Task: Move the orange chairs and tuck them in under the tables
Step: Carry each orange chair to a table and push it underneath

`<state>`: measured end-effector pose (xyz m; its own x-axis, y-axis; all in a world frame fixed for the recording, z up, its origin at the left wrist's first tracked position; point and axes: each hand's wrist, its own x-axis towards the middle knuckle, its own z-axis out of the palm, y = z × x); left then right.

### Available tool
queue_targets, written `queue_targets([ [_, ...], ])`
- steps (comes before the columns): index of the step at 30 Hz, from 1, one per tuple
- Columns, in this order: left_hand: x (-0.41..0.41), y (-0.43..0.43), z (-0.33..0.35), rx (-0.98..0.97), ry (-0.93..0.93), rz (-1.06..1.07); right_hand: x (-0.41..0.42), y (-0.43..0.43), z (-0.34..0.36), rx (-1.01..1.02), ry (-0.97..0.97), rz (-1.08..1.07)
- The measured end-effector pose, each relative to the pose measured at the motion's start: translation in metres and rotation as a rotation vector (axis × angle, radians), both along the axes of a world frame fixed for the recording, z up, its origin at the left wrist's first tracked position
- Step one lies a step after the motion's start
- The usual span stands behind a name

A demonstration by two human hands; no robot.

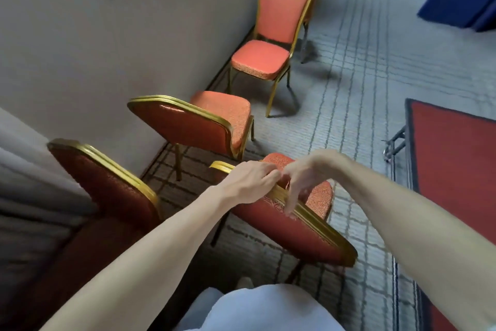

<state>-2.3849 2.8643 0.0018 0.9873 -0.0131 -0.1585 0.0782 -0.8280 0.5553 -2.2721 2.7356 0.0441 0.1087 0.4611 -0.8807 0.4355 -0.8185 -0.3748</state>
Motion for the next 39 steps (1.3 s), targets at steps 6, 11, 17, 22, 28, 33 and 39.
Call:
queue_targets([
  [6, 0.066, -0.031, 0.001, 0.090, -0.105, -0.012, 0.045, -0.036, 0.004, 0.146, -0.116, -0.244],
  [11, 0.127, -0.029, 0.004, 0.142, -0.214, 0.001, 0.071, -0.048, 0.020, 0.224, -0.276, -0.390],
  [17, 0.201, -0.027, 0.019, 0.121, -0.246, -0.150, 0.090, -0.050, 0.017, 0.307, -0.583, -0.661],
  [22, 0.230, -0.016, 0.018, 0.084, -0.329, -0.326, 0.106, -0.040, 0.000, 0.323, -0.864, -0.724],
  [28, 0.271, -0.015, 0.026, 0.050, -0.330, -0.380, 0.145, -0.037, -0.003, 0.357, -0.963, -0.756],
  [33, 0.324, -0.022, 0.025, 0.120, -0.354, -0.335, 0.192, -0.045, 0.002, 0.389, -1.015, -0.803],
  [39, 0.423, -0.048, 0.034, 0.185, -0.314, -0.285, 0.296, -0.062, 0.000, 0.422, -0.990, -0.822],
])
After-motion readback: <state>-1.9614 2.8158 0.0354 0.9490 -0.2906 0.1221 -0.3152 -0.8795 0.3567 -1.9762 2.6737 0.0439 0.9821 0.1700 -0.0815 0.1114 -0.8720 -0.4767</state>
